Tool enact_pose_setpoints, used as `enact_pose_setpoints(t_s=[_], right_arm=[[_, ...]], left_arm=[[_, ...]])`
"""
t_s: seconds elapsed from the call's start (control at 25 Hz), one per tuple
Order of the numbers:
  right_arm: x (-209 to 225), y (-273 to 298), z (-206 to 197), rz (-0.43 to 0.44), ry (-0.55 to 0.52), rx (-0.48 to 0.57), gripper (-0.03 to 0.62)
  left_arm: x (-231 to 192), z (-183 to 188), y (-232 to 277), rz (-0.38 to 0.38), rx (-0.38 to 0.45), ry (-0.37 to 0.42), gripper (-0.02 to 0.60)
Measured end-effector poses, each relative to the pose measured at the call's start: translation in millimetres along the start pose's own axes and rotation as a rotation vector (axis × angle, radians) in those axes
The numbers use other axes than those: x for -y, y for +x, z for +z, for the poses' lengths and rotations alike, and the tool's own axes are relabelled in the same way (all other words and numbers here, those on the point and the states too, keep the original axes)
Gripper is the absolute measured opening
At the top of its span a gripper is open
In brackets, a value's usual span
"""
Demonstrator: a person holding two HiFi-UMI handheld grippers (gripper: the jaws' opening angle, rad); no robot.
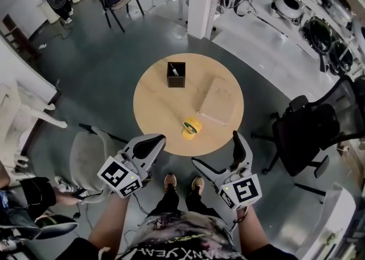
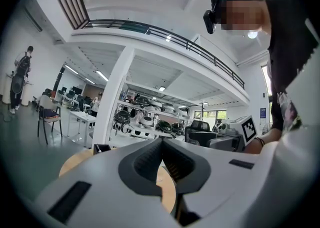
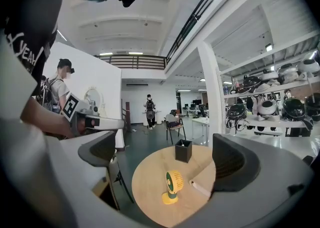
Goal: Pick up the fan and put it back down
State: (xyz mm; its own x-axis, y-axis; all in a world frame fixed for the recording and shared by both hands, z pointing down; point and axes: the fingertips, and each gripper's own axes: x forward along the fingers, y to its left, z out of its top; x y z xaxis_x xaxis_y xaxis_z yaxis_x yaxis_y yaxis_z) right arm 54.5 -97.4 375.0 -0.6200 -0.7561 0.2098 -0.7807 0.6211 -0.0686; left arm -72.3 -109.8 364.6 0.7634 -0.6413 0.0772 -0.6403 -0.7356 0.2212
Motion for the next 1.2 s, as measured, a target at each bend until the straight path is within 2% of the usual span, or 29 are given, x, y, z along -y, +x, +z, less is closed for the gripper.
enact_pose_setpoints(t_s=[0.48, 0.72, 0.84, 1.2], right_arm=[[9.7, 8.1, 0.2, 0.027, -0.006, 0.001, 0.584], [15.5, 11.5, -17.5, 0.024, 0.0, -0.008, 0.584], [20.4, 17.0, -37.3, 0.023, 0.0, -0.012, 0.585], [31.8, 34.1, -120.0, 0.039, -0.001, -0.039, 0.584]], left_arm=[[-3.1, -3.6, 7.3, 0.017, 0.004, 0.013, 0.017], [-6.8, -16.1, 10.1, 0.014, -0.001, 0.024, 0.015], [-12.2, -32.1, 14.4, 0.015, -0.002, 0.035, 0.017], [-27.4, -115.3, 27.3, 0.022, -0.031, 0.037, 0.015]])
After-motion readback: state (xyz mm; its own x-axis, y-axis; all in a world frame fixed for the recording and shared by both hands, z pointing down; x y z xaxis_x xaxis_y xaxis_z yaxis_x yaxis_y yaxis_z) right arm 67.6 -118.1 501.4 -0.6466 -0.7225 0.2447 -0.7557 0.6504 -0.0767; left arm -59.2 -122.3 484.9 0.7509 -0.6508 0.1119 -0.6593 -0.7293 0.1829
